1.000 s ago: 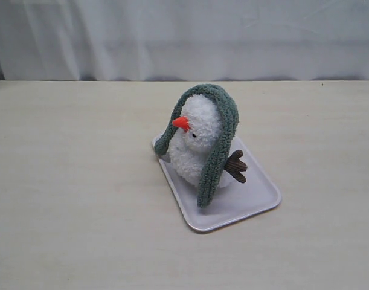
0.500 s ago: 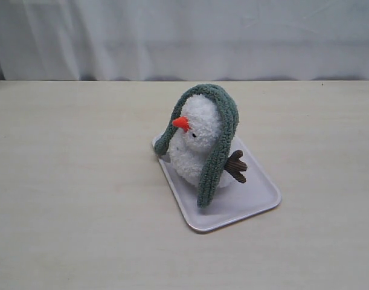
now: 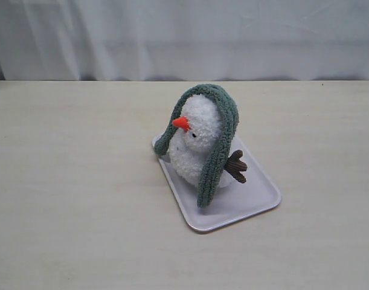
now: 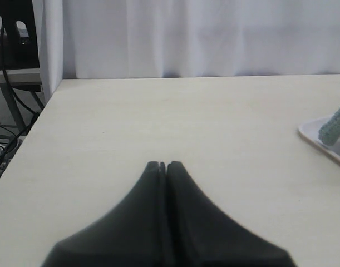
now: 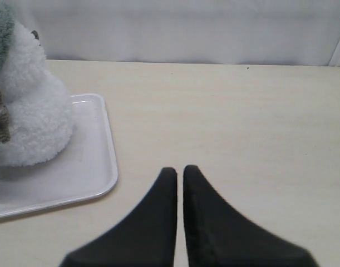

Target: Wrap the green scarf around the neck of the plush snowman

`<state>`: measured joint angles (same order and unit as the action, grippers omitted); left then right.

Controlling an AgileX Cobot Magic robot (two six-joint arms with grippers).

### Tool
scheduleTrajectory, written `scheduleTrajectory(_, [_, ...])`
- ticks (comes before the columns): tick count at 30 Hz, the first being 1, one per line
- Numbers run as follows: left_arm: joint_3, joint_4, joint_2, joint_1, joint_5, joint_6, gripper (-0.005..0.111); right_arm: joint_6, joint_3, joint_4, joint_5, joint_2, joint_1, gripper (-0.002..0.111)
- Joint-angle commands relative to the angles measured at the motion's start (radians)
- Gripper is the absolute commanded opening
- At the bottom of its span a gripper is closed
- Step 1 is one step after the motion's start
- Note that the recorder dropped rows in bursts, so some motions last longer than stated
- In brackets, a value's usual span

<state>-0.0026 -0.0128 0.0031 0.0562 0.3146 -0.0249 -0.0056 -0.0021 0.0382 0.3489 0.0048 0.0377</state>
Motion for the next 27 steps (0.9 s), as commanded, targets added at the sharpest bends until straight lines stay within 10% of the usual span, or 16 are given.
scheduleTrajectory(1, [0.003, 0.000, -0.003, -0.003, -0.004, 0.004, 0.000, -0.028, 0.002, 0.091, -0.049, -0.005, 0.000, 0.004])
scheduleTrajectory(10, [0.003, 0.000, -0.003, -0.003, -0.004, 0.004, 0.000, -0.024, 0.002, 0.125, -0.245, -0.005, 0.000, 0.004])
scheduleTrajectory(17, [0.003, 0.000, -0.003, -0.003, -0.004, 0.004, 0.000, 0.118, 0.002, -0.339, -0.677, -0.005, 0.000, 0.004])
scheduleTrajectory(22, [0.003, 0.000, -0.003, -0.003, -0.004, 0.004, 0.000, 0.096, -0.200, -0.258, -0.334, 0.070, 0.000, 0.009])
scheduleTrajectory(27, [0.003, 0.000, -0.003, -0.003, -0.004, 0.004, 0.000, -0.001, -0.495, -0.258, 0.015, 0.391, 0.000, 0.049])
